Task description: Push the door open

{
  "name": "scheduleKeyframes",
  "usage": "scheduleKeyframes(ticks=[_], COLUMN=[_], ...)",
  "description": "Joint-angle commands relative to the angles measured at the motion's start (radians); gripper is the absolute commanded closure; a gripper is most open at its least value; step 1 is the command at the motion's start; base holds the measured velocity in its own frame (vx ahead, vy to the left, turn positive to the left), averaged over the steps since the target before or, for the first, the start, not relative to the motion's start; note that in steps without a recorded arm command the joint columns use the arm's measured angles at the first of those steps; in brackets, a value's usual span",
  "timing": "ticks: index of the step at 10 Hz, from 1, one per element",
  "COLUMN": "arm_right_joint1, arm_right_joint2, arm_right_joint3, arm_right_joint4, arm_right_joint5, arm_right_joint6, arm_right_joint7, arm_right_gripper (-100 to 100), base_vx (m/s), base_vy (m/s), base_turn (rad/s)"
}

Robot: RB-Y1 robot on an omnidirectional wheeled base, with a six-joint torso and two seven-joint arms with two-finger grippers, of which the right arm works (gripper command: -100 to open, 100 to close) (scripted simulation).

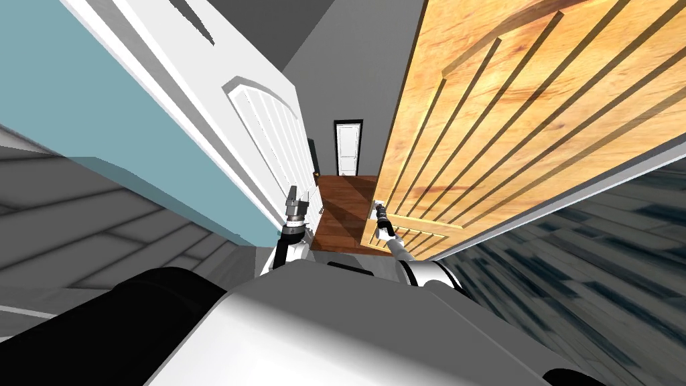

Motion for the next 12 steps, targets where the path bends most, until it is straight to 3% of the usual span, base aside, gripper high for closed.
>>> scheduleKeyframes(ticks=[1,3,4,10,12], arm_right_joint1=[0.009,0.009,0.009,0.016,0.016], arm_right_joint2=[-0.021,-0.021,-0.021,-0.052,-0.052], arm_right_joint3=[-0.025,-0.025,-0.025,-0.08,-0.08], arm_right_joint4=[-0.013,0.02,-0.016,-0.003,-0.003], arm_right_joint5=[-0.008,-0.008,-0.008,-0.029,-0.029], arm_right_joint6=[-0.005,-0.005,-0.005,-0.01,-0.01], arm_right_joint7=[0.007,0.007,0.007,0.022,0.022], arm_right_gripper=[100,100,100,100,100], base_vx=[0.199,0.098,-0.006,0.14,0.106], base_vy=[0.109,0.05,0.001,0.094,0.052], base_turn=[-0.086,-0.013,-0.006,-0.063,-0.018])
